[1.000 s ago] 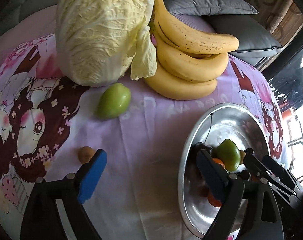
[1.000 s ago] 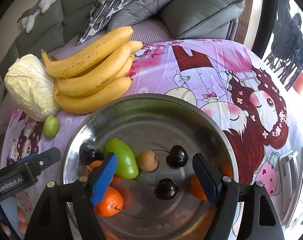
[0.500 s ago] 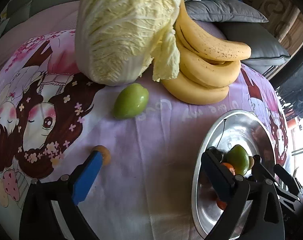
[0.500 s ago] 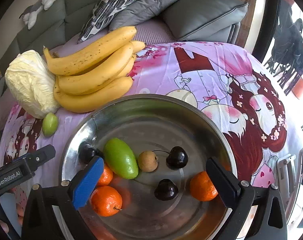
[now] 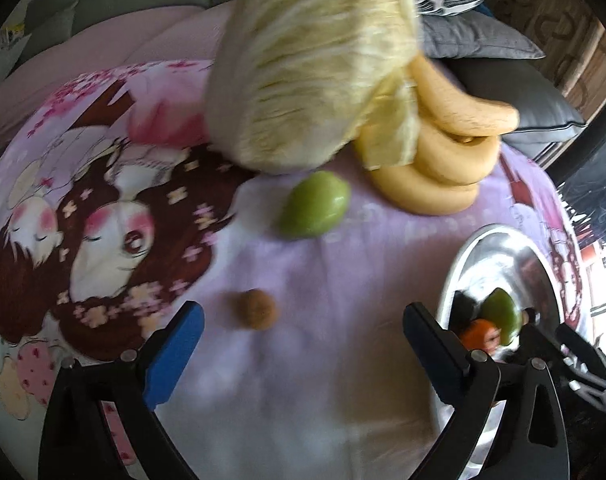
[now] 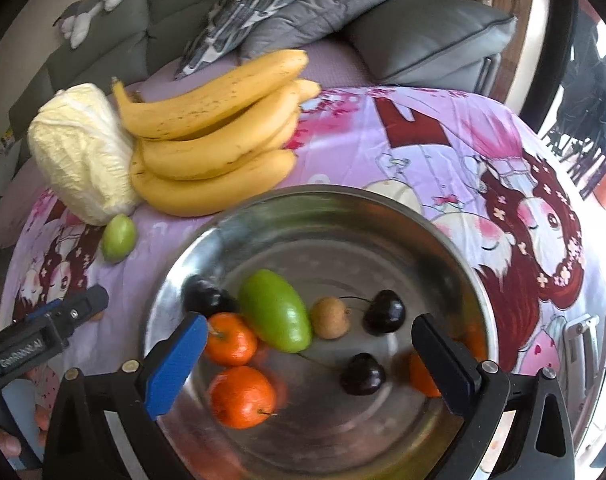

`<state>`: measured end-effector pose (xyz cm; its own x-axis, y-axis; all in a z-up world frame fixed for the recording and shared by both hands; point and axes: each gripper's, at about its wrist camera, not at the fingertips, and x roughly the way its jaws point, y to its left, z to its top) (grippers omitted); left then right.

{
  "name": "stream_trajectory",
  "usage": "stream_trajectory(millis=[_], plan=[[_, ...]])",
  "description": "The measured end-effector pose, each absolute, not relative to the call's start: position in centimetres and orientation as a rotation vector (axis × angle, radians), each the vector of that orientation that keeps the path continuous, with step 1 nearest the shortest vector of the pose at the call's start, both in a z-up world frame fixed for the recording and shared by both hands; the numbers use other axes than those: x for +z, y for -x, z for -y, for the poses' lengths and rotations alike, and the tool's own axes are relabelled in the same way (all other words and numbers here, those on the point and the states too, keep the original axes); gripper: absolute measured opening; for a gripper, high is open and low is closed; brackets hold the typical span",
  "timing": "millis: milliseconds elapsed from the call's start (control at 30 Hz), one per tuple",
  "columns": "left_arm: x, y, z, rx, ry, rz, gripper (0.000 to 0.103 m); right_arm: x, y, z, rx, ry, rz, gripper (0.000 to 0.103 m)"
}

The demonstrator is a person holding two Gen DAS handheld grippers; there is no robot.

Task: Organize fruits
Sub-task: 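Withdraw both open tools from the bowl toward the remaining fruit on the cloth, then grasp the last brown longan with the left tool while the right tool grasps the green mango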

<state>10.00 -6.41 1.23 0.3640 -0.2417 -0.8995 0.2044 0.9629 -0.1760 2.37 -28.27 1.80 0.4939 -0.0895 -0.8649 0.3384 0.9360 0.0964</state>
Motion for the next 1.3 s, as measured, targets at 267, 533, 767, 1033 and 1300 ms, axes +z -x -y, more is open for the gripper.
stream_trajectory(millis=[267,533,767,1033,1300], plan=[[0.6,-10.4,3.2,-0.201,0.025,-1.194,0.099,2.0,-3.2,25.0,-0.193,-0.267,-1.02,0.103],[0.0,-10.6,3.4,-0.247,0.062,-1.206,0.095,1.9,-3.7,21.6,-0.127,-0.236,-1.016,0.103],[-0.7,-11.3,3.8,-0.302,0.101,-1.228,0.065,1.7,-3.6,21.0,-0.131,-0.224,-1.012,0.103],[-2.4,-12.4,4.3,-0.329,0.122,-1.269,0.043,1.6,-4.0,21.1,-0.131,-0.26,-1.007,0.103],[-3.1,-13.5,3.7,-0.371,0.167,-1.267,0.026,1.8,-5.0,20.1,-0.128,-0.266,-0.998,0.103]])
